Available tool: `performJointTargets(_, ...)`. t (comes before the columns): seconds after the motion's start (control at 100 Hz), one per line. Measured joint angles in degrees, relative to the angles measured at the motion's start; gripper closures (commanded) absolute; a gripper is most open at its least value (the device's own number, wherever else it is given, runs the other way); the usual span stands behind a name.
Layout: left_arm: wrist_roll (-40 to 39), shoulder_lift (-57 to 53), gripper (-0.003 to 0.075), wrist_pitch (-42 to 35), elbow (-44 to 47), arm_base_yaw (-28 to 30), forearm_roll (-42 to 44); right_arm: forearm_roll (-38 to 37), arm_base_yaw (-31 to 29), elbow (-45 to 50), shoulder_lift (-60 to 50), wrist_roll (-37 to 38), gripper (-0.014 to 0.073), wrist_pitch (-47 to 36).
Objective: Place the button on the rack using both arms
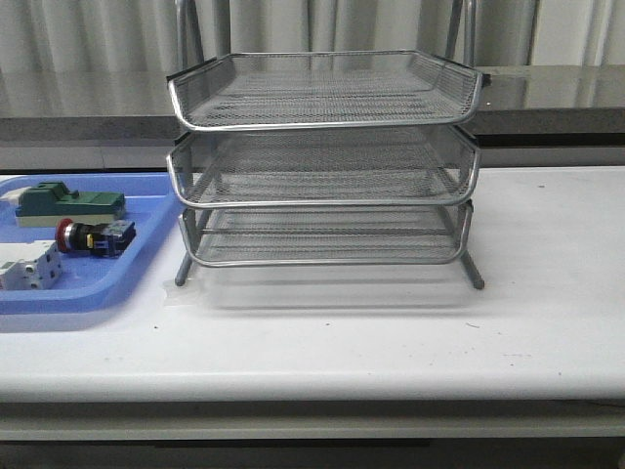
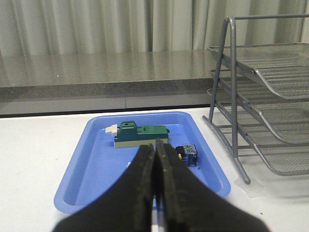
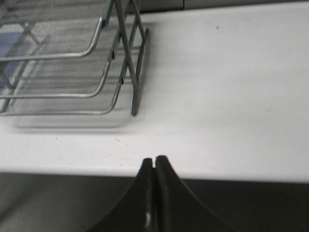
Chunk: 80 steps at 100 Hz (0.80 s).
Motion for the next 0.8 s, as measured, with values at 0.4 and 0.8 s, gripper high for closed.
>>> performJointTargets(0.4, 0.0, 0.0, 0.074, 0.0, 0.0, 0.0, 0.0, 11.6, 0.0, -3.7, 20.0, 0.0, 0.0643, 0.5)
performJointTargets(0.8, 0.0, 0.0, 0.074, -0.1, 0.0, 0.0, 0.0, 32.7, 0.0, -3.7, 35.5, -8.2, 0.0168, -8.4)
